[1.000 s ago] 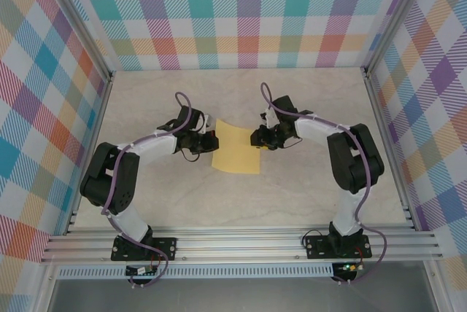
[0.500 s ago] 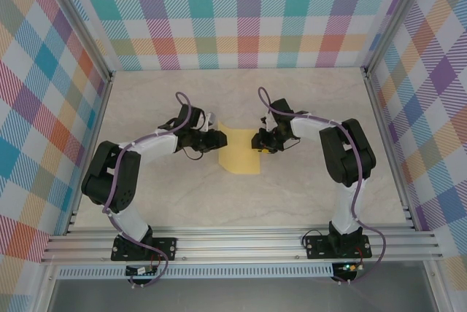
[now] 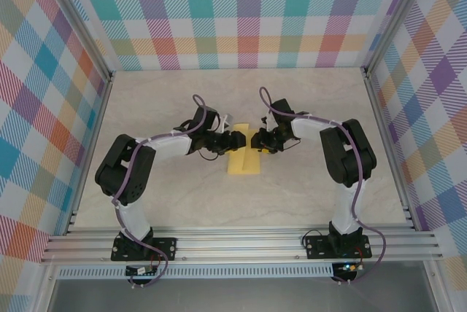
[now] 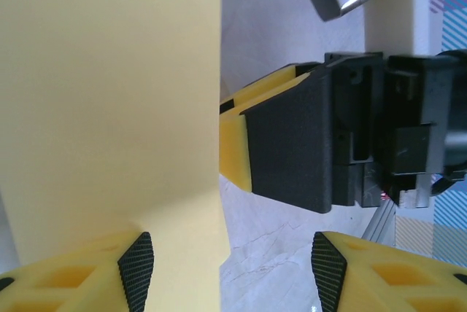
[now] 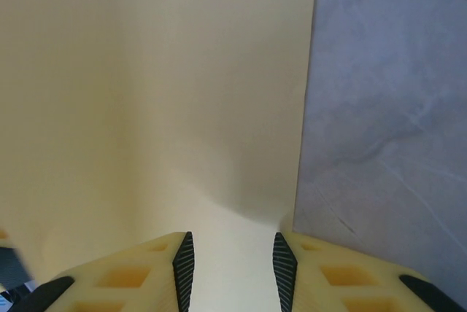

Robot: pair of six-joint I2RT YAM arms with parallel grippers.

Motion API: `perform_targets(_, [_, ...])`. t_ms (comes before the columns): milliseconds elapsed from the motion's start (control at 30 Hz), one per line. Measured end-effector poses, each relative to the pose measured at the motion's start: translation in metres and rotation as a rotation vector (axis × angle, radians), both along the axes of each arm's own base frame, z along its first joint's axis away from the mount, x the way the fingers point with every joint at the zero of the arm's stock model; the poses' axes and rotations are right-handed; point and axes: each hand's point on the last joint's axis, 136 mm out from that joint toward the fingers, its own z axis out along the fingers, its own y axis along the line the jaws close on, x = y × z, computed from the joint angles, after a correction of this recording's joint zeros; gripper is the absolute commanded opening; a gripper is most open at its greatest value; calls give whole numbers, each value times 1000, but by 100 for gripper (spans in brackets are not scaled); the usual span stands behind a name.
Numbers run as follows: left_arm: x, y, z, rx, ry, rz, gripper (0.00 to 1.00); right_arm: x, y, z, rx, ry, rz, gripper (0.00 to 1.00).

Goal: Fold a paper plane with a square sheet of paper (fold left side to right side)
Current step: First fold in half a square sheet of paper at the center of the table.

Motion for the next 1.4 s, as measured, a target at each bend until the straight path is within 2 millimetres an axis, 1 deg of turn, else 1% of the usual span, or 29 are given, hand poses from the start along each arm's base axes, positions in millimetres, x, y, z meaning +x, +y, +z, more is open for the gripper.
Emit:
perform_targets(100, [0, 0, -4, 4, 11, 1, 59, 2, -4, 3, 10, 0, -15, 42])
perform_targets(167, [0, 0, -5, 4, 14, 4, 58, 4, -12, 8, 17, -4, -37, 43])
perform_targets(233, [1, -1, -4, 3, 13, 4, 56, 9, -19, 18, 40, -18, -59, 45])
perform_targets(300, [1, -1, -4, 1, 11, 5, 55, 14, -21, 36, 87, -47, -75, 45])
perform_targets(400, [2, -2, -3, -4, 9, 8, 51, 20, -14, 60, 176, -85, -75, 45])
perform_targets(500, [3, -2, -2, -9, 7, 12, 47, 21, -1, 71, 254, -91, -62, 44])
perform_targets(633, [3, -2, -2, -9, 10, 14, 41, 13, 12, 70, 306, -53, -46, 43])
perform_targets(767, [3, -2, -2, -10, 11, 15, 37, 9, 24, 59, 325, -12, -38, 41])
perform_targets(867, [3, -2, -2, -9, 10, 15, 36, 6, 30, 52, 331, 13, -33, 35])
perform_targets(967, [3, -2, -2, -9, 11, 15, 36, 4, 34, 49, 338, 28, -32, 22])
perform_targets(1067, [4, -2, -2, -8, 9, 16, 38, 4, 34, 47, 336, 28, -30, 4])
perform_targets(1100, [4, -2, -2, -7, 8, 17, 40, 4, 34, 47, 334, 29, -29, 0])
perform_targets(1267, [6, 1, -4, 17, -5, 29, 52, 2, 28, 41, 280, 31, -27, 0])
perform_targets(1400, [6, 10, -1, 63, -20, 53, 55, 10, 21, 43, 225, -2, -18, 0])
